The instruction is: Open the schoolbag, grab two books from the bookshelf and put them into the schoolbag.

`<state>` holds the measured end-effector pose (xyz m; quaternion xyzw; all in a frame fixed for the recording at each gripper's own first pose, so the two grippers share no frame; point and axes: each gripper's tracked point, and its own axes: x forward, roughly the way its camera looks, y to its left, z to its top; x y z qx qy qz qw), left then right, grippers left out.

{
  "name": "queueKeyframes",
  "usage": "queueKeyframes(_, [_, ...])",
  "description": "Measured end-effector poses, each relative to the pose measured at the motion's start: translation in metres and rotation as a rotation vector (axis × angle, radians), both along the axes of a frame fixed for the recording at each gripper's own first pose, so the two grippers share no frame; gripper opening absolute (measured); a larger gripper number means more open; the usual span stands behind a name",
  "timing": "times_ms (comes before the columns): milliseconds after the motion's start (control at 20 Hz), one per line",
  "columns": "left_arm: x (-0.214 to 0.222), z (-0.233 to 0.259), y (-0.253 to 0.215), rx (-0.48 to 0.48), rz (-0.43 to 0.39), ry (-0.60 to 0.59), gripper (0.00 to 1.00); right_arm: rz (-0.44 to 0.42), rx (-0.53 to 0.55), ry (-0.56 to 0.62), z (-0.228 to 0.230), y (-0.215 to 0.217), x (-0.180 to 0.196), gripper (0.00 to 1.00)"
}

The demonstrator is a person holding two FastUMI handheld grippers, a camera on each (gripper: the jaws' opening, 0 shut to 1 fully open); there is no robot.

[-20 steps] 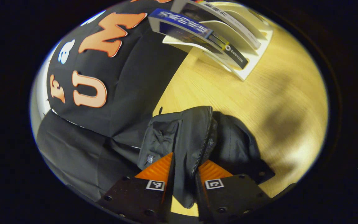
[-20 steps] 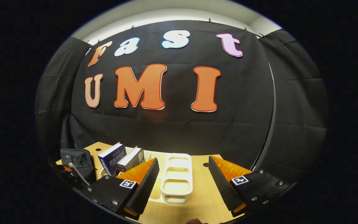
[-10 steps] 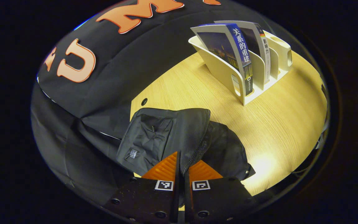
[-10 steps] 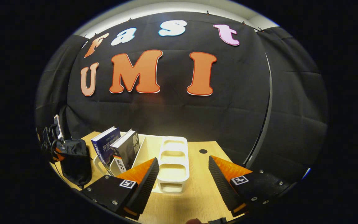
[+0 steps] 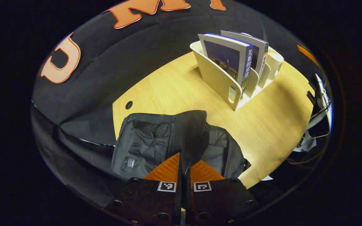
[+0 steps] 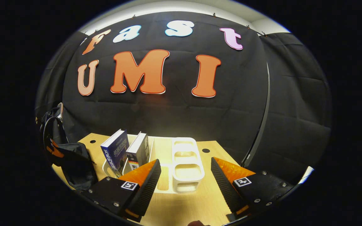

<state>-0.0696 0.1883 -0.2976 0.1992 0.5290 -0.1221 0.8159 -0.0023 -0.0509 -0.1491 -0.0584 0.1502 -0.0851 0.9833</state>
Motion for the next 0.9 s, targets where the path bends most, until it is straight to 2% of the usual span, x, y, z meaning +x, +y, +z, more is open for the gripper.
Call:
queueKeyframes(350, [0.011,0.029,0.03,-0.085,-0.164,0.037,0.06,-0.03,-0.056,0.029,0.023,0.09,-0.007,0.95])
queueKeyframes(550, [0.016,0.049,0.042,-0.146,-0.206,0.068,0.06,-0.045,-0.083,0.111,0.023,0.123,-0.005,0.95])
queueKeyframes(650, [0.017,0.056,0.049,-0.169,-0.211,0.089,0.06,-0.011,-0.076,0.17,0.023,0.137,0.002,0.95])
queueKeyframes(750, [0.019,0.06,0.05,-0.186,-0.213,0.107,0.06,0.061,-0.039,0.245,0.023,0.156,0.018,0.95])
queueKeyframes(900, [0.023,0.065,0.055,-0.18,-0.211,0.099,0.06,0.158,0.018,0.405,0.014,0.175,0.045,0.95])
